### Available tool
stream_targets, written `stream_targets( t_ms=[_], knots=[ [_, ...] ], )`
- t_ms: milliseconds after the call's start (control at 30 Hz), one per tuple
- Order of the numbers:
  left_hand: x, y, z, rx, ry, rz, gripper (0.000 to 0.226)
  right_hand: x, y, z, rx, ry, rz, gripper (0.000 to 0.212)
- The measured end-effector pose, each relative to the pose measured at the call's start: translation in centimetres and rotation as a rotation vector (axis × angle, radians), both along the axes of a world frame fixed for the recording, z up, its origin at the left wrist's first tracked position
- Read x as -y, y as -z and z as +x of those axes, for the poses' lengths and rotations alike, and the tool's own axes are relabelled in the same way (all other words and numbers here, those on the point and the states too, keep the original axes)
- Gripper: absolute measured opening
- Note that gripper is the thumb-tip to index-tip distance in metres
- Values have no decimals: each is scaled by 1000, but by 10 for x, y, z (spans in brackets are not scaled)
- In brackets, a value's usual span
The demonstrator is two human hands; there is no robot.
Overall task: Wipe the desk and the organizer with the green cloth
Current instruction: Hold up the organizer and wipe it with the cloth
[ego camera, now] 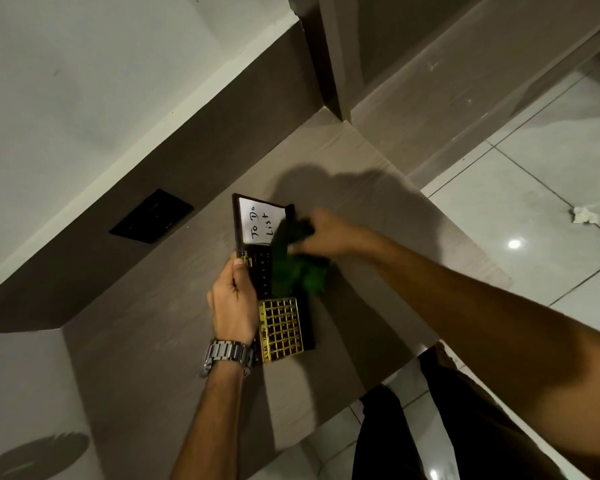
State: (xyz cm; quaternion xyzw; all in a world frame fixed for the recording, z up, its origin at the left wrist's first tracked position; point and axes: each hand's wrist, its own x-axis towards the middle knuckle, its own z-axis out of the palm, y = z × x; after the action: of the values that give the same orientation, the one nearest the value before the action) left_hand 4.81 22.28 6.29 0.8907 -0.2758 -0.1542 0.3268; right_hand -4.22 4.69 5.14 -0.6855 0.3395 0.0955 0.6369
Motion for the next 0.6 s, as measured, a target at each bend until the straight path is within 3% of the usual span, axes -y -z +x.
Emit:
stream_targets(
  t_ms=[67,100,133,233,267,333,400,433,467,600],
  knots=[
    [-1,0,0,-7,5,-3,34,8,6,3,24,349,-20,43],
    [-1,0,1,-8,5,-7,33,8,8,2,10,386,-16,42],
    [-2,0,1,-6,7,-12,33,6,10,0,-34,308,14,39],
    [-1,1,0,27,19,-23,33,5,10,-8,-247,-198,167,34],
    [-1,1,0,28,28,-24,32,7,10,-10,-246,-230,193,35],
    [-1,0,0,2,39,-24,31,12,12,-7,-129,1,117,38],
    [-1,0,0,-14,33,-14,33,13,13,1,11,348,-102,41],
    [-2,1,0,-15,25,-7,33,10,13,3,38,395,-164,41],
    [-2,0,0,-16,16,-2,34,6,13,3,34,324,-170,40],
    [-6,-1,-3,22,40,-8,34,-7,14,-4,-192,-303,-7,35]
  ],
)
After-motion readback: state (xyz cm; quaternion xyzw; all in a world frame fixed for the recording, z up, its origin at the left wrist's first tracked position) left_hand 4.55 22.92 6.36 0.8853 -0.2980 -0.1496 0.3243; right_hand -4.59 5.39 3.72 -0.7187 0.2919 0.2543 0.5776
